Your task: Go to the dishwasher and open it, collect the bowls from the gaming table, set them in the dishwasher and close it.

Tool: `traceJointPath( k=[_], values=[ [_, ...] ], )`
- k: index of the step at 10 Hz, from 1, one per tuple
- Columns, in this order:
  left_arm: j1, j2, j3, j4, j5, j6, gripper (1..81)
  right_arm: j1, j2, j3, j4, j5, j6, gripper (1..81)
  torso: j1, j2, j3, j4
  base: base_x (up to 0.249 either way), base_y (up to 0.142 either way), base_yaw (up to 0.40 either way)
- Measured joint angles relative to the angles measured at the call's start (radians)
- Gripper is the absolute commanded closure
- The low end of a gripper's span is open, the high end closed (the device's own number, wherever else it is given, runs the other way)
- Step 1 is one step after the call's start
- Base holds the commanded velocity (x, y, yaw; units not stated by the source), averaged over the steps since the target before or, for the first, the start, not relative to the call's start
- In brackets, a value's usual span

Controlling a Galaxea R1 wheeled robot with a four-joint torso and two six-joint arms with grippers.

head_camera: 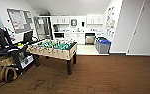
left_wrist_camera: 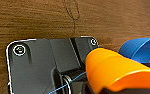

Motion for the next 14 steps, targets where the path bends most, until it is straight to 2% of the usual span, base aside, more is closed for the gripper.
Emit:
traceJointPath(
  k=[6, 14],
  values=[
    [0.0, -0.001, 0.0, 0.0, -0.002, 0.0, 81.1, 0.001, 0.001, 0.0, 0.0, 0.0, 0.0, 81.1, 0.0, 0.0, 0.0, 0.0, 0.098, 0.0, 0.0],
    [0.0, -0.003, 0.0, 0.0, -0.002, 0.0, 81.1, -0.001, -0.001, 0.0, 0.0, 0.001, 0.0, 81.1, 0.0, 0.0, 0.0, 0.0, 0.093, -0.08, 0.0]
  ],
)
